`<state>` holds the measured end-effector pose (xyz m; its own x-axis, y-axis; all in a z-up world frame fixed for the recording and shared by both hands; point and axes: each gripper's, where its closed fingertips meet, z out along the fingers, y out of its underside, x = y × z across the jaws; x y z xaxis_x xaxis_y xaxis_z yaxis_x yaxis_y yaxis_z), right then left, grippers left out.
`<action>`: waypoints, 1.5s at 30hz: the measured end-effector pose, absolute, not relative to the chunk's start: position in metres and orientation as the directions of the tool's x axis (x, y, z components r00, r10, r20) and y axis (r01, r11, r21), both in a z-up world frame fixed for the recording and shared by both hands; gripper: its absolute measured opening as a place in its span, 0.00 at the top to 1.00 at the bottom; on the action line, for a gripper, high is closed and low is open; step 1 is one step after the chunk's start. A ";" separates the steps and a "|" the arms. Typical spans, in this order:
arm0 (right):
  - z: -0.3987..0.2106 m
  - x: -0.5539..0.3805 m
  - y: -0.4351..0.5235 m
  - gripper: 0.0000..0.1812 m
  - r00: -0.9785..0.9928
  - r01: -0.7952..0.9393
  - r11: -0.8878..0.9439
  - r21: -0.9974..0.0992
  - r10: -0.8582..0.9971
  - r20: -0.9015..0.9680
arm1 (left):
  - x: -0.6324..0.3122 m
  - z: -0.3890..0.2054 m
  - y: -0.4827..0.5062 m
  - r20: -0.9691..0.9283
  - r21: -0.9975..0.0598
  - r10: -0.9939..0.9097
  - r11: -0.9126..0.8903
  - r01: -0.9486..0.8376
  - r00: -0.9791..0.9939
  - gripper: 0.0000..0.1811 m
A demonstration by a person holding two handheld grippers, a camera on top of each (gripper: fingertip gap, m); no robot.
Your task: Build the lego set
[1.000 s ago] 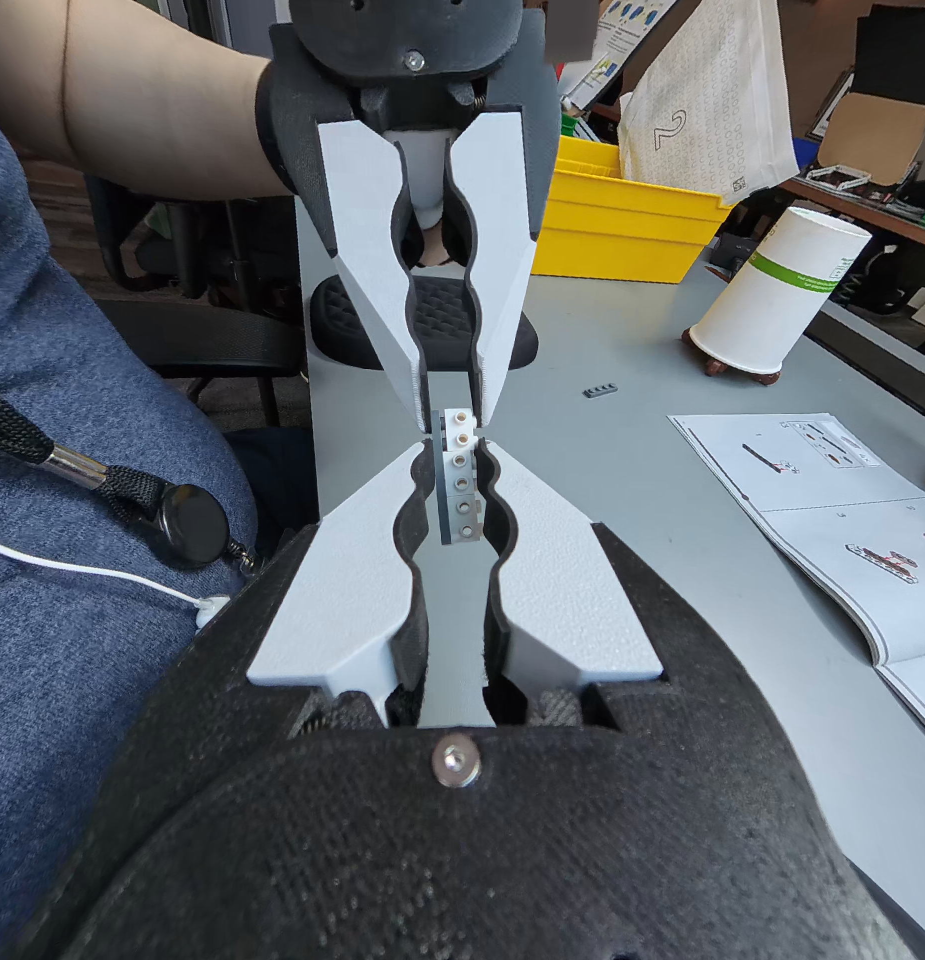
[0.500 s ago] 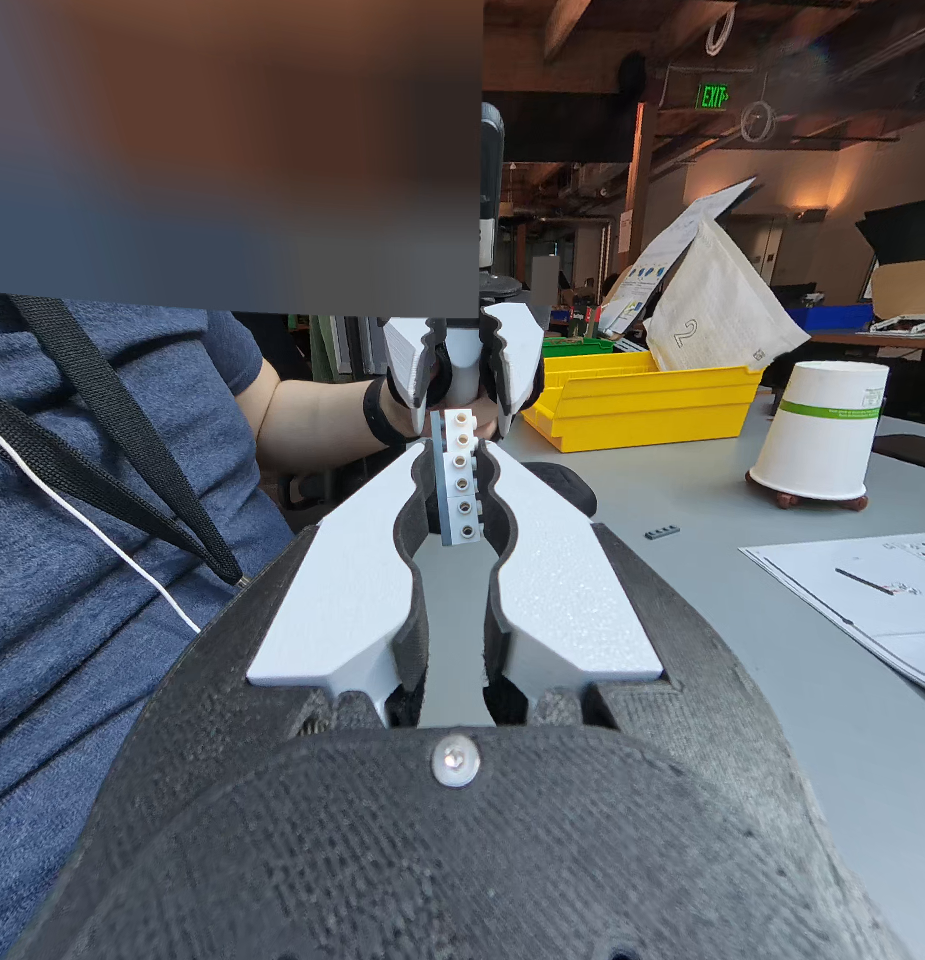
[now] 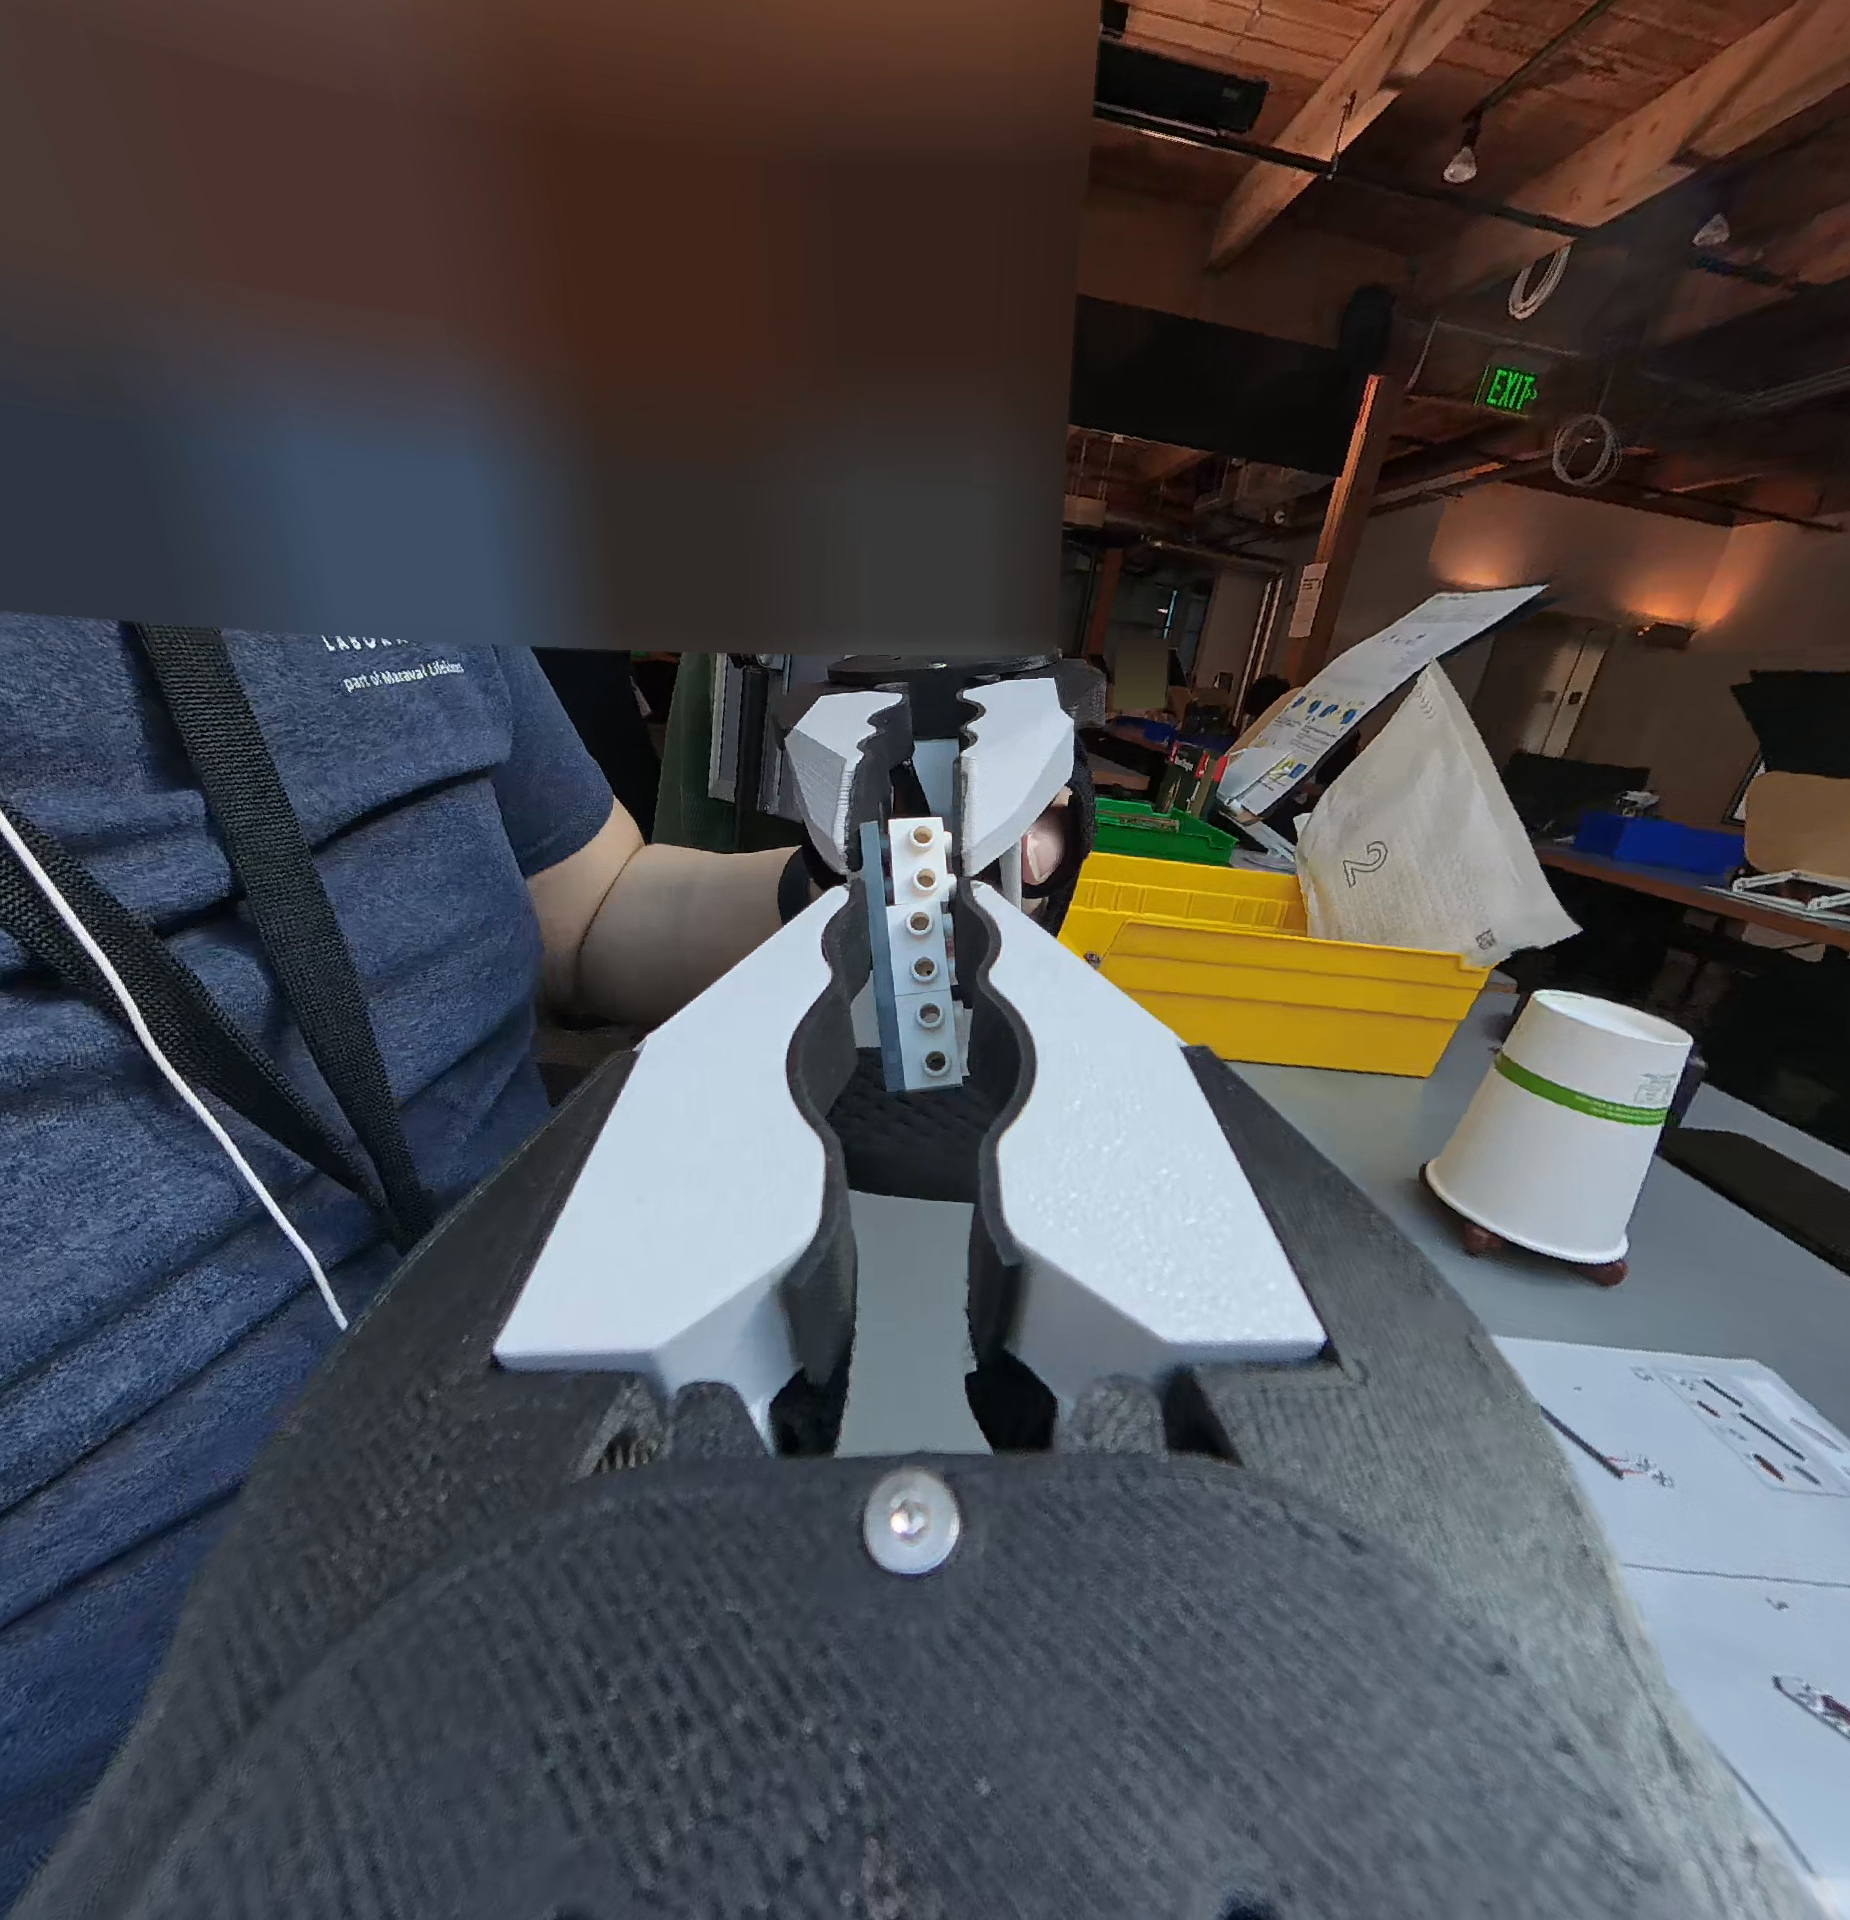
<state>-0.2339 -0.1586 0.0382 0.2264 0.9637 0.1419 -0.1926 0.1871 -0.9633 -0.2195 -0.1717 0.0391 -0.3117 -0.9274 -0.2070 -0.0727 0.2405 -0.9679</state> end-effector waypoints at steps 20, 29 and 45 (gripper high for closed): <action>0.144 -0.236 -0.044 0.92 0.075 0.314 0.659 -0.683 0.700 0.710 | -0.217 0.153 -0.063 -0.665 -0.747 -0.747 0.664 0.023 -0.020 0.89; 0.112 -0.240 0.018 0.92 0.052 0.678 0.592 -0.435 0.551 0.833 | -0.247 0.135 -0.011 -0.645 -0.761 -0.762 0.633 -0.145 0.062 0.84; 0.081 -0.209 0.042 0.92 0.119 0.729 0.454 -0.513 0.653 0.748 | -0.206 0.087 0.030 -0.603 -0.763 -0.795 0.555 -0.330 0.057 0.84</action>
